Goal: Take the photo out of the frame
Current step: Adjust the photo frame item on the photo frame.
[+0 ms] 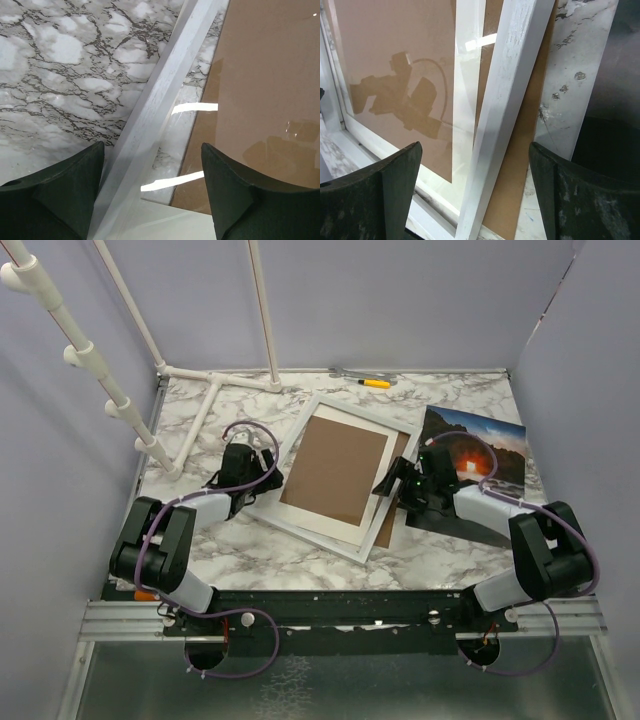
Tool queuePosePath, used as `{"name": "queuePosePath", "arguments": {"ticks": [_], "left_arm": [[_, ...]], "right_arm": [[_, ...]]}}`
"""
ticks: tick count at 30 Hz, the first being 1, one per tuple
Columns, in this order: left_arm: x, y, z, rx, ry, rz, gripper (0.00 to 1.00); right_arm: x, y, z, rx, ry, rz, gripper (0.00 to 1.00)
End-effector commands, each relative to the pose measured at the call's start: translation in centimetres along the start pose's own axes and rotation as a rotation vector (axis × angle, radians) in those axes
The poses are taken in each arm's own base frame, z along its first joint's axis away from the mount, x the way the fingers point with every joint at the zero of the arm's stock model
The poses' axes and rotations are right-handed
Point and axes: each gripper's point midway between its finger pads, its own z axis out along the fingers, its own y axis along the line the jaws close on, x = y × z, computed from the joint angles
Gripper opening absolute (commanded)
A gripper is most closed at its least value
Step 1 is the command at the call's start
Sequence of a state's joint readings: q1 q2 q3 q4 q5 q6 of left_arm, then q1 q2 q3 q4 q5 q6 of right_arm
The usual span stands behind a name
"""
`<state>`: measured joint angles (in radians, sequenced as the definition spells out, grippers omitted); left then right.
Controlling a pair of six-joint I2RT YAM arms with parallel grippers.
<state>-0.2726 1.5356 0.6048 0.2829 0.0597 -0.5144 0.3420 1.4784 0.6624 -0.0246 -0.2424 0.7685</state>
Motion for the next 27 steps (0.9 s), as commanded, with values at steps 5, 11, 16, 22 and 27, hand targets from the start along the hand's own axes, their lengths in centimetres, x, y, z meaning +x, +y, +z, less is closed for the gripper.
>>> {"name": "queuePosePath", "arguments": {"ticks": [5, 11, 16, 22, 27], "left_arm": [[5.1, -0.1, -1.5, -0.081, 0.248, 0.049, 0.76], [3.9, 1.1, -1.5, -0.157, 0.231, 0.111, 0.74], [3.5, 1.5, -1.1, -0.183, 0.234, 0.143, 0.69], [3.9, 1.9, -0.3, -0.194, 0.259, 0.167, 0.66], [3.8, 2.6, -0.1, -0.232, 0.253, 0.181, 0.62]], "right_arm": [[1.1, -0.9, -0.8, 0.086, 0.038, -0.053, 0.9], [0.1, -1.3, -0.9, 0.193, -0.001, -0.063, 0.84], [-0.9, -1.0, -0.7, 0.29, -0.038, -0.066, 0.68], [-1.4, -0.3, -0.2, 0.332, -0.05, -0.081, 0.55], [-1.2, -0.8, 0.6, 0.365, -0.026, -0.087, 0.54]]}}
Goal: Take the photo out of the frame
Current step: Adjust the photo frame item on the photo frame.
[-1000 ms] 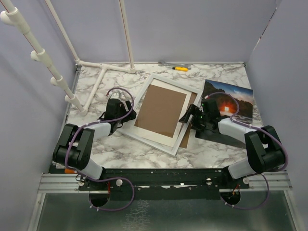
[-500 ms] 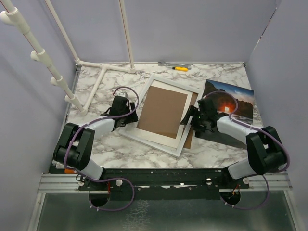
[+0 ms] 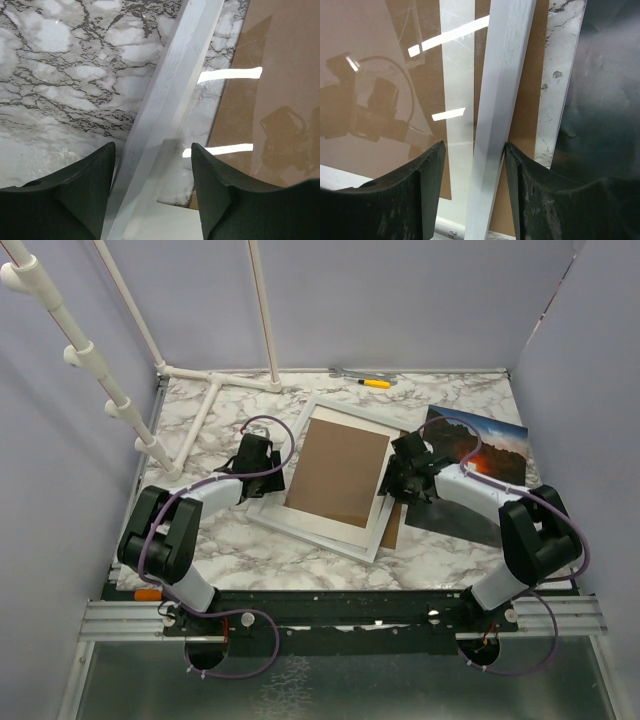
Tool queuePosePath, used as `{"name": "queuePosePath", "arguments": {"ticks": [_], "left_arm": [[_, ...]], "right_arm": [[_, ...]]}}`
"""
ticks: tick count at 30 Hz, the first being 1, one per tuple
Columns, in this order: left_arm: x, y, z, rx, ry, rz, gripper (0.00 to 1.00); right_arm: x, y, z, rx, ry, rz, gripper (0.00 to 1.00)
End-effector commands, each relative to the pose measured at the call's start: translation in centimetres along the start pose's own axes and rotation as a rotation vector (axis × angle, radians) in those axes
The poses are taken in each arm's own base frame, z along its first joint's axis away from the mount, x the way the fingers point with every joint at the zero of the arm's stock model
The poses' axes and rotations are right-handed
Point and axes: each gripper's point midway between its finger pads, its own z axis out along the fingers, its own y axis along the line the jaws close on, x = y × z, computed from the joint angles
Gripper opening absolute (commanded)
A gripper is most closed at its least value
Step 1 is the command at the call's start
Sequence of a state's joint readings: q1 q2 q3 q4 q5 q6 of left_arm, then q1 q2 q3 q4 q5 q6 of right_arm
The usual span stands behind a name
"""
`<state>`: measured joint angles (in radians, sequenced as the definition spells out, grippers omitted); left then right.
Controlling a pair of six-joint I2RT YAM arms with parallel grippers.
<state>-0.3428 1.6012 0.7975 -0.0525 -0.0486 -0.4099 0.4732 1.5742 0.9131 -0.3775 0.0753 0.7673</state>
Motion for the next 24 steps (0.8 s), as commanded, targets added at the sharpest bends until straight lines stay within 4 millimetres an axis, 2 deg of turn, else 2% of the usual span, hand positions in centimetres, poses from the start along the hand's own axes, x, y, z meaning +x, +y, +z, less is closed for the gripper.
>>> {"name": "queuePosePath", "arguments": {"ticks": [1, 4, 9, 14, 16, 24], "left_arm": [[2.8, 2.1, 0.6, -0.092, 0.092, 0.031, 0.61], [2.9, 2.5, 0.7, -0.115, 0.088, 0.033, 0.55], [2.5, 3.0, 0.6, -0.146, 0.071, 0.038, 0.46], [2.0, 3.6, 0.3, -0.188, 0.054, 0.041, 0.37], [1.5, 3.2, -0.1, -0.173, 0.042, 0.03, 0.34], [-0.5, 1.0, -2.0, -0.084, -0.01, -0.002, 0.27]], "right_arm": [[-0.3, -0.2, 0.8, 0.053, -0.005, 0.002, 0.54], [-0.3, -0.2, 1.2, 0.066, 0.003, -0.005, 0.51], [-1.1, 0.1, 1.1, 0.065, -0.019, -0.017, 0.37], [-1.5, 0.5, 0.6, 0.051, -0.028, -0.033, 0.11], [-1.8, 0.8, 0.2, 0.04, -0.035, -0.039, 0.05], [-2.9, 1.5, -1.0, 0.021, -0.06, -0.056, 0.01]]}}
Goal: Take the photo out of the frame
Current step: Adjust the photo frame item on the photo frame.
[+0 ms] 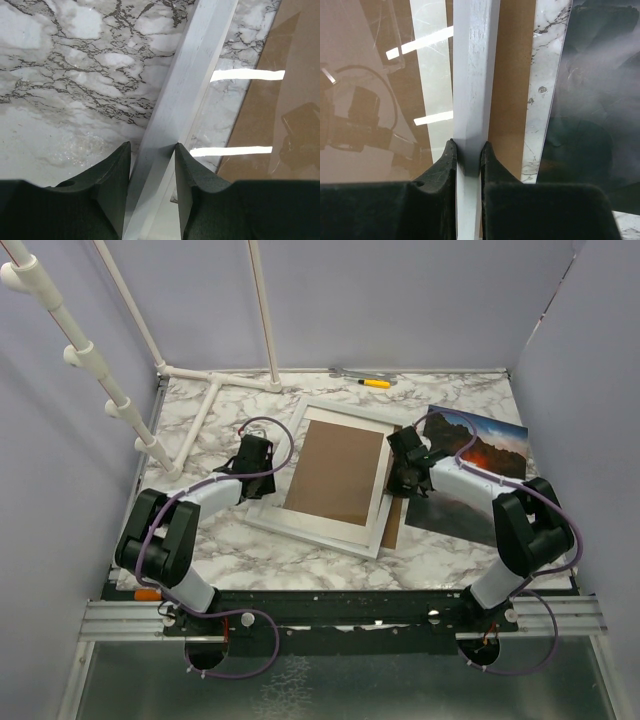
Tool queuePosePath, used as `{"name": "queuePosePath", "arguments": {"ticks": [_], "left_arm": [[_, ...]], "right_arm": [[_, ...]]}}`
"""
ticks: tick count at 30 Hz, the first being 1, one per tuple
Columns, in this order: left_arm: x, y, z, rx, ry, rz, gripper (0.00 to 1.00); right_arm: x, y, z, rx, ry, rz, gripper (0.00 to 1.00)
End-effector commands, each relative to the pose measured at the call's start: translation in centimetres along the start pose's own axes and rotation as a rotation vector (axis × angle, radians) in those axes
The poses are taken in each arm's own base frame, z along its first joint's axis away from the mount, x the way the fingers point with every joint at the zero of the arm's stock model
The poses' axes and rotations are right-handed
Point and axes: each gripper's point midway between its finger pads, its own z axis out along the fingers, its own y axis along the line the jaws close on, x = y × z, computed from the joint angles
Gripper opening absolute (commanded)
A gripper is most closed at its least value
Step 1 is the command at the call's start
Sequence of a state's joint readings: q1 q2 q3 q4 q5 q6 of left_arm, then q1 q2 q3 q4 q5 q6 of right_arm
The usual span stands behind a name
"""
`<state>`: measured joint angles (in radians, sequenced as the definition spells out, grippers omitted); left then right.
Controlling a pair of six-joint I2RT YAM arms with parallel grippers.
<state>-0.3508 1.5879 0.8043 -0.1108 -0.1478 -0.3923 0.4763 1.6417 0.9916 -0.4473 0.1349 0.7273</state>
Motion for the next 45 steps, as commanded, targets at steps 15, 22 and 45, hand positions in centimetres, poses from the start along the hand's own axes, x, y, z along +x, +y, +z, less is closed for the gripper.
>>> {"name": "queuePosePath", "arguments": {"ticks": [15, 22, 45], "left_arm": [[0.2, -1.8, -1.4, 0.087, 0.02, -0.05, 0.26], [0.1, -2.1, -0.6, 0.093, 0.018, -0.05, 0.29], [-0.6, -1.4, -0.1, 0.063, -0.009, -0.032, 0.81]], "right_arm": [[-3.1, 0.3, -2.2, -0.033, -0.123, -0.015, 0.03], [-3.3, 0.3, -1.2, -0.024, -0.118, -0.038, 0.06], [-2.4, 0.3, -0.6, -0.054, -0.085, -0.033, 0.1]]}}
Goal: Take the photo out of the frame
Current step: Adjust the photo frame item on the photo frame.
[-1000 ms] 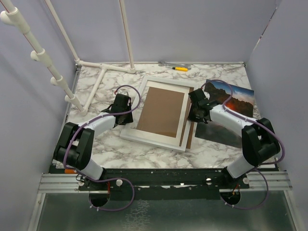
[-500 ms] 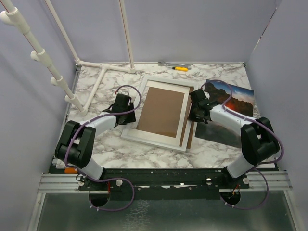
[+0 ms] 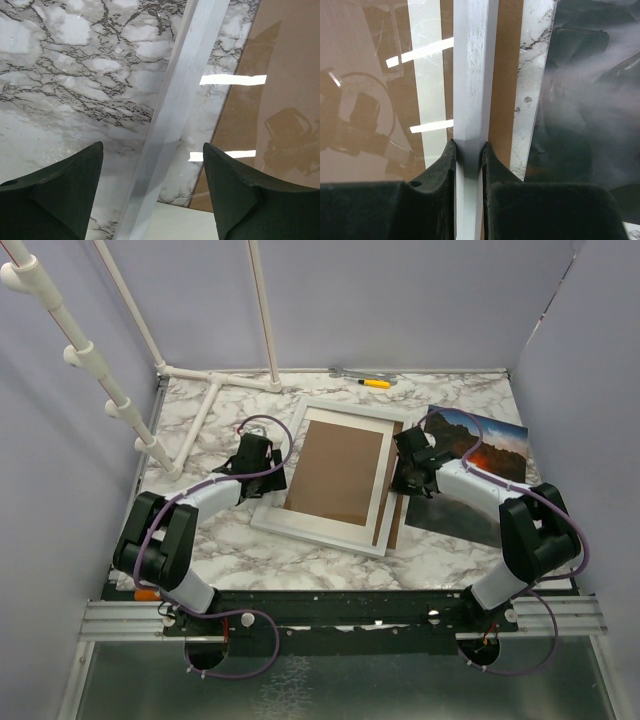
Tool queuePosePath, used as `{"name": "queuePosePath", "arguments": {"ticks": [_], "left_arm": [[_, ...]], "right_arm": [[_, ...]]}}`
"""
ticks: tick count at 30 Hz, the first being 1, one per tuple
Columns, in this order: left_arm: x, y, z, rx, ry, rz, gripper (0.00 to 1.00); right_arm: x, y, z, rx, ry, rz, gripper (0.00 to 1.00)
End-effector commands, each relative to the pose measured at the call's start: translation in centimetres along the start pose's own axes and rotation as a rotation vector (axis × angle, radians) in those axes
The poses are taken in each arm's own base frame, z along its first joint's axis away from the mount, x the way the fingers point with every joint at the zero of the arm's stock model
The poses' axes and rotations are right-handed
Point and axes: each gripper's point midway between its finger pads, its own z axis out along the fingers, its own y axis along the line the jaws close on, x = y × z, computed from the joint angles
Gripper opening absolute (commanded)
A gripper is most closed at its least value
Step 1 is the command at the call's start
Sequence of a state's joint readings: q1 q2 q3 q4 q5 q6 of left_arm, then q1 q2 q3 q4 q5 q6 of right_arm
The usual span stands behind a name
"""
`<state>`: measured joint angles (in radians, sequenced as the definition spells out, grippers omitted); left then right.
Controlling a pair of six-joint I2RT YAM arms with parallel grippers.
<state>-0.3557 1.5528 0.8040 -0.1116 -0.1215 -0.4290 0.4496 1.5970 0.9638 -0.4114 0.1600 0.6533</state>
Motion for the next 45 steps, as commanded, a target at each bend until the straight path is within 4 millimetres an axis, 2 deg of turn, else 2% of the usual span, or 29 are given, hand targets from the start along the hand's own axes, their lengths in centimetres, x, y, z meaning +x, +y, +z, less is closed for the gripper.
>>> {"name": "queuePosePath", "arguments": {"ticks": [1, 10, 14, 22, 33, 36, 41, 45], "left_arm": [[0.4, -0.6, 1.0, 0.04, 0.022, -0.003, 0.8], [3.7, -2.9, 2.3, 0.202, 0.147, -0.063, 0.6], [3.6, -4.1, 2.0, 0.272, 0.149, -0.091, 0.55], [3.8, -5.4, 1.4, 0.347, 0.163, -0.124, 0.54], [4.7, -7.2, 1.3, 0.425, 0.196, -0.136, 0.53], [4.7, -7.5, 1.4, 0.427, 0.191, -0.132, 0.53], [4.0, -6.7, 1.1, 0.381, 0.152, -0.122, 0.56], [3.4, -5.8, 0.9, 0.328, 0.119, -0.103, 0.63]], "right_arm": [[-1.1, 1.3, 0.0, -0.053, -0.025, 0.012, 0.1], [-1.5, 1.2, -0.5, -0.045, -0.042, 0.012, 0.1], [-1.9, 0.8, -0.8, -0.037, -0.051, 0.017, 0.1], [-2.8, -0.9, -1.3, -0.011, -0.069, 0.037, 0.1], [-2.2, -3.1, -0.8, 0.016, -0.053, 0.058, 0.12], [-2.1, -3.3, -0.4, 0.016, -0.049, 0.058, 0.19], [-1.5, -3.0, 0.6, 0.0, -0.016, 0.053, 0.35], [-0.8, -2.6, 1.2, -0.03, 0.023, 0.043, 0.45]]}}
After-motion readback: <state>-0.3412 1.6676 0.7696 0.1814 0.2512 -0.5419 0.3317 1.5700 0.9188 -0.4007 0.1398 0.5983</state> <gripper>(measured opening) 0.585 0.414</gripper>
